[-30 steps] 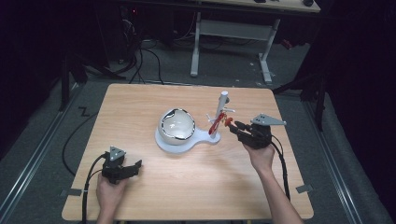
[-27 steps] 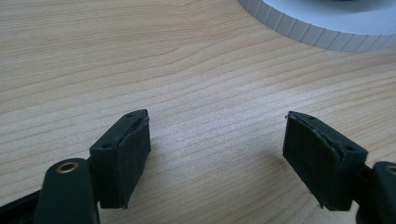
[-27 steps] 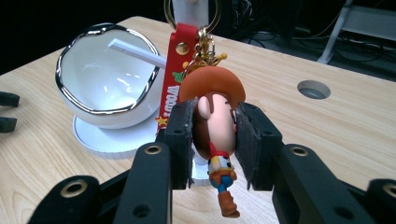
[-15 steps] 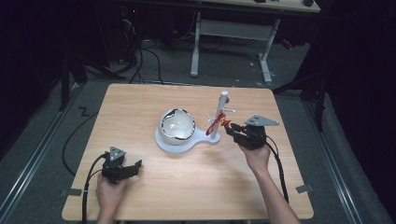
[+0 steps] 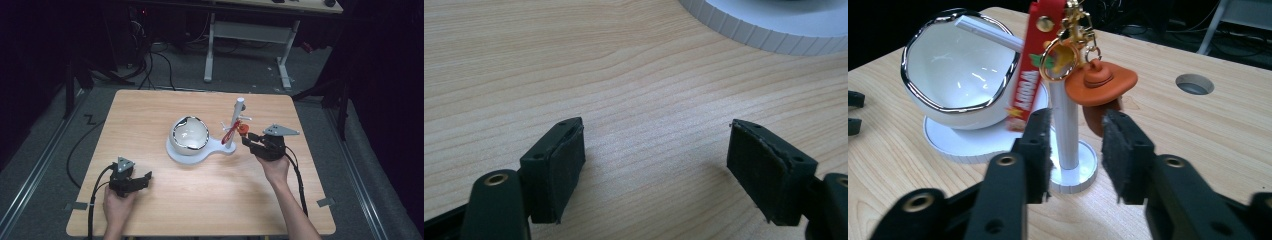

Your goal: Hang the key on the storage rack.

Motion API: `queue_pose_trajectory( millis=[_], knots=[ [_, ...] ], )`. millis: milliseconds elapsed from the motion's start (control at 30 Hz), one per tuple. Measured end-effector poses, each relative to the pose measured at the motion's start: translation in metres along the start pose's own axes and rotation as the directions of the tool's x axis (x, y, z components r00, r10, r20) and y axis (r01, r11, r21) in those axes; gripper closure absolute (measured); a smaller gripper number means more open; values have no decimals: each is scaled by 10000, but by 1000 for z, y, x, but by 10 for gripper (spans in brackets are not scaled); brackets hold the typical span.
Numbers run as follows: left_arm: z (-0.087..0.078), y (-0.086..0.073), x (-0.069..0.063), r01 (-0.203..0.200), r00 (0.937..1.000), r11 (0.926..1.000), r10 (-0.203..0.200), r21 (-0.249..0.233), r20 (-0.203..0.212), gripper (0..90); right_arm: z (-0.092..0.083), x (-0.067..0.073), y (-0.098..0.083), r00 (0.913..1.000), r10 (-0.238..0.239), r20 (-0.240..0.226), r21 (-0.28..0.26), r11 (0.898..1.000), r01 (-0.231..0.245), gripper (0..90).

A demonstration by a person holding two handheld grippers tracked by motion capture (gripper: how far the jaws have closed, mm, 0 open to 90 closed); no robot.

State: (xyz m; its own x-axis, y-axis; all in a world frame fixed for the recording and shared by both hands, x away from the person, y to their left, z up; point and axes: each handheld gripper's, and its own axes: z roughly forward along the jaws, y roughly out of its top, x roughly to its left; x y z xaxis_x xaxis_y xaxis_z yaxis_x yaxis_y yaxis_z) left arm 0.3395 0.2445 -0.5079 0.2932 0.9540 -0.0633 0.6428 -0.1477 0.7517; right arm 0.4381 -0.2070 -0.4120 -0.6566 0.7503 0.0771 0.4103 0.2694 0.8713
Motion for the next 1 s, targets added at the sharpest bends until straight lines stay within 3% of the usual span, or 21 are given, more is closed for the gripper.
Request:
queue_pose_trajectory(
  millis=[200,667,1000],
  knots=[
    [0,0,0,-4,10000,10000,4,2,-2,239,-6,1,-6,9999,-88,109,43,10000,87,493],
    [0,0,0,-18,10000,10000,18,-1,-19,239,-31,-4,-36,9982,462,384,-224,9987,-453,511],
    [0,0,0,-17,10000,10000,17,4,-12,238,-39,-6,-54,9955,766,551,-205,9969,-755,519]
  ],
)
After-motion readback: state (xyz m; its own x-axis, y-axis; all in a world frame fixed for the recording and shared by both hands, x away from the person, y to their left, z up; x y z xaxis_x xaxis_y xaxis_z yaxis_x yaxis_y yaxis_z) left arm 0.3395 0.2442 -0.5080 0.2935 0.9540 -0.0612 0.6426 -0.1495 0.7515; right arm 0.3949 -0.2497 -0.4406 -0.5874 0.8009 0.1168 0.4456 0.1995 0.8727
